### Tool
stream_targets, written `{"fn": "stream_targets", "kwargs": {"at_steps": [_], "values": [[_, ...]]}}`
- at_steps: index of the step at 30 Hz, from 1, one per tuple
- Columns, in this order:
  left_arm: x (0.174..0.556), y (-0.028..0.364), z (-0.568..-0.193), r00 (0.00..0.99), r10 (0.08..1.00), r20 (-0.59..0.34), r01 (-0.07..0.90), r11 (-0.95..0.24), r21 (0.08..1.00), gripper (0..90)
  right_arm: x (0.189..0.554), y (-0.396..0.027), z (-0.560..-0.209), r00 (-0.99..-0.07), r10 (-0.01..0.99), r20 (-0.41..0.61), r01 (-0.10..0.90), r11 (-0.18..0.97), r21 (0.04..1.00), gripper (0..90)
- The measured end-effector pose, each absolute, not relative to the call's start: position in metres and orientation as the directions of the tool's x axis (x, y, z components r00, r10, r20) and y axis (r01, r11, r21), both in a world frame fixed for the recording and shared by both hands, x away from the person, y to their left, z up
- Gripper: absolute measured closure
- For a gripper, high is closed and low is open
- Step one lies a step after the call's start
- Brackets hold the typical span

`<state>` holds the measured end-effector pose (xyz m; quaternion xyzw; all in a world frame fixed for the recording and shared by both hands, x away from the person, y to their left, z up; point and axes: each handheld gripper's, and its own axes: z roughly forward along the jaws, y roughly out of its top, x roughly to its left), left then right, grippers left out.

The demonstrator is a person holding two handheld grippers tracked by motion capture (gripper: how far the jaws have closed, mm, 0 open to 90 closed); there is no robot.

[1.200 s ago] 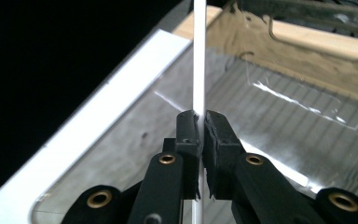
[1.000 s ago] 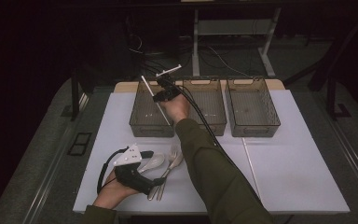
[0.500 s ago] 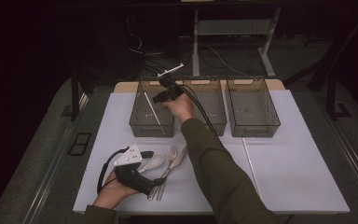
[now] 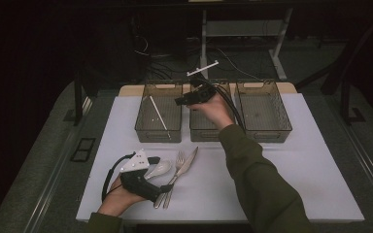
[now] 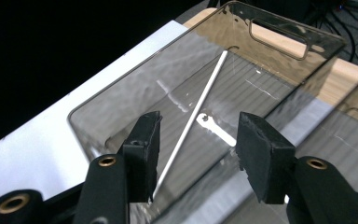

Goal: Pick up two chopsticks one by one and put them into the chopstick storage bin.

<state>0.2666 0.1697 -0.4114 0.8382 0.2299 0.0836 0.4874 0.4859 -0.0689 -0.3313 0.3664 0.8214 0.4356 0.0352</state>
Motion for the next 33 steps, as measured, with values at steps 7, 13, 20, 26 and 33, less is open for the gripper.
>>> {"fn": "stream_targets", "kwargs": {"at_steps": [7, 13, 20, 26, 33], "values": [[0.268, 0.170, -0.412, 0.878, 0.472, -0.081, 0.308, -0.426, 0.851, 0.0, 0.462, -0.101, -0.328, -0.757, 0.604, 0.248, 0.539, 0.364, 0.759, 46.5], [0.267, 0.168, -0.413, 0.875, 0.477, -0.087, 0.314, -0.421, 0.851, 0.0, 0.437, -0.130, -0.330, -0.778, 0.582, 0.236, 0.519, 0.384, 0.763, 46.2], [0.268, 0.168, -0.414, 0.877, 0.474, -0.084, 0.315, -0.432, 0.845, 0.0, 0.404, -0.164, -0.335, -0.790, 0.570, 0.225, 0.513, 0.414, 0.752, 47.6], [0.269, 0.168, -0.415, 0.874, 0.477, -0.089, 0.319, -0.426, 0.847, 0.0, 0.374, -0.194, -0.341, -0.797, 0.572, 0.194, 0.494, 0.432, 0.754, 50.1], [0.269, 0.165, -0.415, 0.875, 0.475, -0.089, 0.318, -0.426, 0.847, 0.0, 0.345, -0.225, -0.353, -0.773, 0.614, 0.160, 0.499, 0.433, 0.751, 51.4]]}}
